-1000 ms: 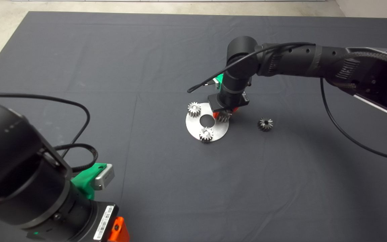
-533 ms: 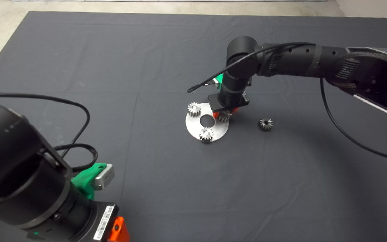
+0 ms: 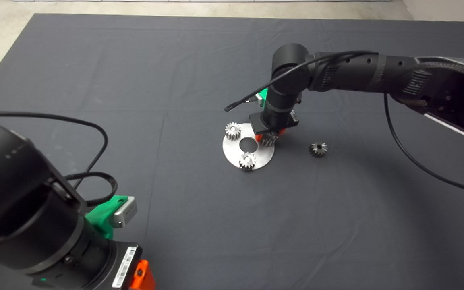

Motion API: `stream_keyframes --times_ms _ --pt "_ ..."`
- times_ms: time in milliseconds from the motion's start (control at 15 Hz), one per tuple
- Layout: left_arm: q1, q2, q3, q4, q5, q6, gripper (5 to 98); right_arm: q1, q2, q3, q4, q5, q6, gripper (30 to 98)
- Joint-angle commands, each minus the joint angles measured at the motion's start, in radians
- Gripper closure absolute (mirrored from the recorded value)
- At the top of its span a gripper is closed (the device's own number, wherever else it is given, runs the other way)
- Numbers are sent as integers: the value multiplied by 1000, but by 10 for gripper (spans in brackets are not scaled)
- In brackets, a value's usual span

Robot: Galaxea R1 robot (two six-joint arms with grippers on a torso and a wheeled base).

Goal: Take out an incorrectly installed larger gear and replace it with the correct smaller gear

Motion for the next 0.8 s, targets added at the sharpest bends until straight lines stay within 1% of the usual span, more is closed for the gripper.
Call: stream_keyframes --times_ms 0,133,333,533,733 --pt "-12 -4 3 -9 3 1 153 113 0 62 11 -123 23 790" --pt "-13 -4 3 -9 3 1 153 150 -5 63 23 -123 23 790" --pt "-12 -2 3 -9 3 1 153 189 -6 65 26 -123 24 790" --pt "-12 -2 3 -9 3 1 153 214 -9 65 55 -123 23 790" --pt "-12 -2 2 -9 3 1 153 217 -18 76 59 -125 23 790"
